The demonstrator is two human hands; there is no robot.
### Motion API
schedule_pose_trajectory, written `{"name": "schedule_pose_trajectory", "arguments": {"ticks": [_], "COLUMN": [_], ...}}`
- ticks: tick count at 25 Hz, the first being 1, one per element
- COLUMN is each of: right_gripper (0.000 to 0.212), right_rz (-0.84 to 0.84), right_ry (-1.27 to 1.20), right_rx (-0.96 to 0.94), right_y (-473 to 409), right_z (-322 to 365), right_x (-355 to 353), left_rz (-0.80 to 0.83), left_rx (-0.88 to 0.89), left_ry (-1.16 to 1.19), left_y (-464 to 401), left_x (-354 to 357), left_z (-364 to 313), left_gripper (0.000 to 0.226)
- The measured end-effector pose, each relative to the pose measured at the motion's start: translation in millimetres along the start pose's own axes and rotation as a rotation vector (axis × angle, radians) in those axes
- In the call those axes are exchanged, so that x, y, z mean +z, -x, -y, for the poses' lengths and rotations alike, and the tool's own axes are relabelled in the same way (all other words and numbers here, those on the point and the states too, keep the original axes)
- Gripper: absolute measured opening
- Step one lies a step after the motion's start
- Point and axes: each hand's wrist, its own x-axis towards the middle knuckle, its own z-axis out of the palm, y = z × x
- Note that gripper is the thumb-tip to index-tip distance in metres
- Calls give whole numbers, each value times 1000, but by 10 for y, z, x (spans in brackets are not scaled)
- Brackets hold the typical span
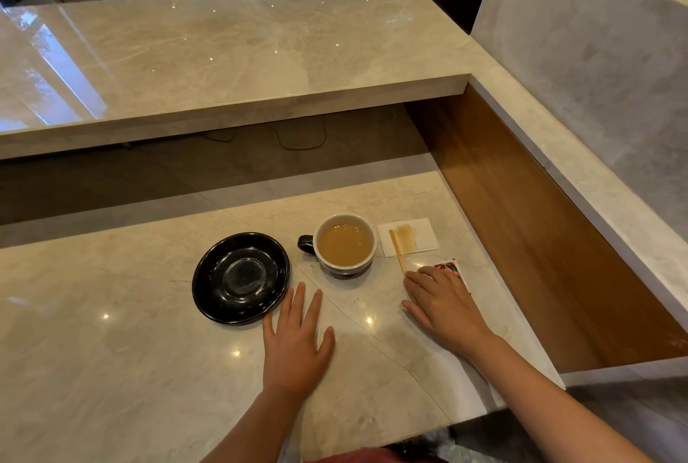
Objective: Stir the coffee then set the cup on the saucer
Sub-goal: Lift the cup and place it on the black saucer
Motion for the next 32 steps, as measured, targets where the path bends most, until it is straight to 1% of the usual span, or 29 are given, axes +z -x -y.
{"name": "schedule_pose_trajectory", "arguments": {"ticks": [4,7,9,10,11,12,14,15,17,20,23,26,32], "right_gripper": [37,35,35,36,39,45,64,72,83,93,96,99,94], "right_rz": [11,-110,-212,-234,-209,-141,54,125,207,309,420,457,401], "right_ry": [-33,-118,-140,-145,-155,-173,-198,-178,-130,-99,-46,-29,-37], "right_rx": [44,83,50,33,30,49,108,121,120,111,108,107,97], "right_y": [-28,-174,-358,-471,-590,-706,-903,-982,-1111,-1248,-1357,-1441,-1493], "right_z": [40,158,296,372,452,526,641,680,728,751,743,748,750], "right_x": [-49,-197,-328,-396,-458,-509,-560,-566,-556,-524,-483,-447,-411], "left_rz": [-4,-7,-10,-10,-9,-14,-22,-22,-19,-7,14,4,17], "left_rx": [5,-1,-4,-4,-6,-7,-5,-5,-8,-14,-23,-27,-24], "left_ry": [7,5,6,4,2,1,8,11,5,1,-5,-5,-16], "left_y": [2,2,4,5,6,6,9,11,6,-5,-6,-10,-8], "left_x": [2,-6,-16,-21,-25,-33,-30,-24,-20,-24,-33,-21,-25], "left_z": [3,-8,-18,-22,-22,-21,-22,-23,-21,-17,-20,-22,-6], "left_gripper": [63,63,62,62,62,61,60,60,59,60,63,62,61]}}
